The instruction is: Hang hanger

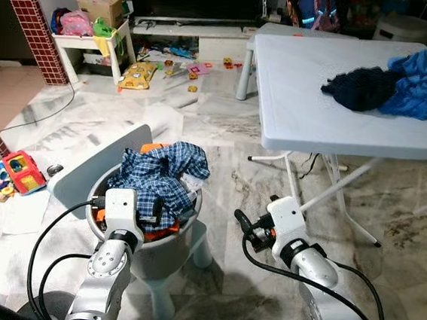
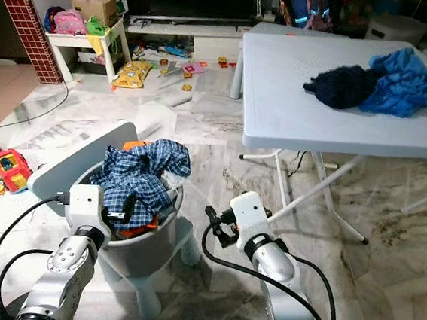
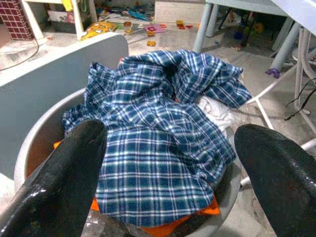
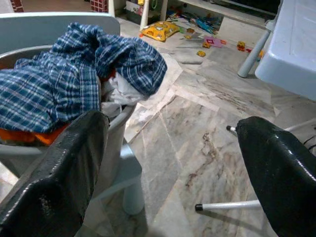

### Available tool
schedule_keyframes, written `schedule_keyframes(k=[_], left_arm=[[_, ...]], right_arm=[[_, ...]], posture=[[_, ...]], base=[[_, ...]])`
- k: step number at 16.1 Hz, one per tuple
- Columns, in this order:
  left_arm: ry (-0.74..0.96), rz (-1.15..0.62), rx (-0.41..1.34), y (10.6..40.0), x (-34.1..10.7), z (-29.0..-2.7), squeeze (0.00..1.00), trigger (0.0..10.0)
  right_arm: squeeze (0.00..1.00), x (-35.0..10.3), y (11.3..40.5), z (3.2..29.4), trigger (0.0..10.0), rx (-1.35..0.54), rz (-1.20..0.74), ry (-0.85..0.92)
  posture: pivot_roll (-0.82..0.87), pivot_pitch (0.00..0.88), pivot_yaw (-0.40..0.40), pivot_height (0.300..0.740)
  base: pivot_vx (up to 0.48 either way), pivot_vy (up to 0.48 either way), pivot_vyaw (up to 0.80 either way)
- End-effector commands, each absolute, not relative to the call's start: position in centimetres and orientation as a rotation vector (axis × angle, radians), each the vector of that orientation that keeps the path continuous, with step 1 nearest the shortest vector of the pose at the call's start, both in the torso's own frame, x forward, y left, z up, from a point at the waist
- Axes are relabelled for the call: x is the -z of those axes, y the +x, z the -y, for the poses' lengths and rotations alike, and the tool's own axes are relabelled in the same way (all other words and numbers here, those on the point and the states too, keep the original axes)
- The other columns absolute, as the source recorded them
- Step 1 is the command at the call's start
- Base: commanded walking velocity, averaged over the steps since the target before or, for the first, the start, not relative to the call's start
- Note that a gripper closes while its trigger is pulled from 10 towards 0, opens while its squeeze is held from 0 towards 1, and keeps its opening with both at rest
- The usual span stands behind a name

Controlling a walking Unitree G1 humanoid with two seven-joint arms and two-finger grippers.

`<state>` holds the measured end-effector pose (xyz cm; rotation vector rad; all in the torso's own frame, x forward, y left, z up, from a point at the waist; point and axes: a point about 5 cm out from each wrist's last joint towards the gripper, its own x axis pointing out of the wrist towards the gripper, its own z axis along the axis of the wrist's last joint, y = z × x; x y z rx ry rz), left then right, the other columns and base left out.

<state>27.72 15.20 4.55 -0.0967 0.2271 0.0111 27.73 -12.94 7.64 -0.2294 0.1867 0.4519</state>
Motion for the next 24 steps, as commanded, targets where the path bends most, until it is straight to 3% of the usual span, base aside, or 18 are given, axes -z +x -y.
schedule_keyframes(k=[1, 17, 20, 24], left_arm=[[-0.100, -0.229, -0.019, 27.8, -4.6, -15.5, 0.00, 10.0], [-0.103, -0.242, -0.028, 27.7, -4.3, -15.0, 0.00, 10.0], [-0.063, -0.306, -0.079, 27.5, -3.4, -15.3, 0.00, 10.0], [-0.044, -0.458, 0.020, 26.8, -1.6, -14.4, 0.00, 10.0]], right_arm=[[0.00, -8.1, 27.8, 12.6, 10.0, -0.462, -0.171, -0.231], [0.00, -8.1, 27.7, 12.5, 10.0, -0.475, -0.171, -0.248], [0.00, -8.1, 27.6, 12.5, 10.0, -0.482, -0.173, -0.251], [0.00, -8.0, 27.3, 12.2, 10.0, -0.500, -0.175, -0.256]], posture=[[-0.19, 0.000, 0.045, 0.740], [-0.19, 0.000, 0.041, 0.740], [-0.19, 0.000, 0.041, 0.740], [-0.18, 0.000, 0.034, 0.740]], base=[[0.259, 0.000, 0.00], [0.249, 0.000, 0.00], [0.000, 0.000, 0.00], [0.000, 0.000, 0.68]])
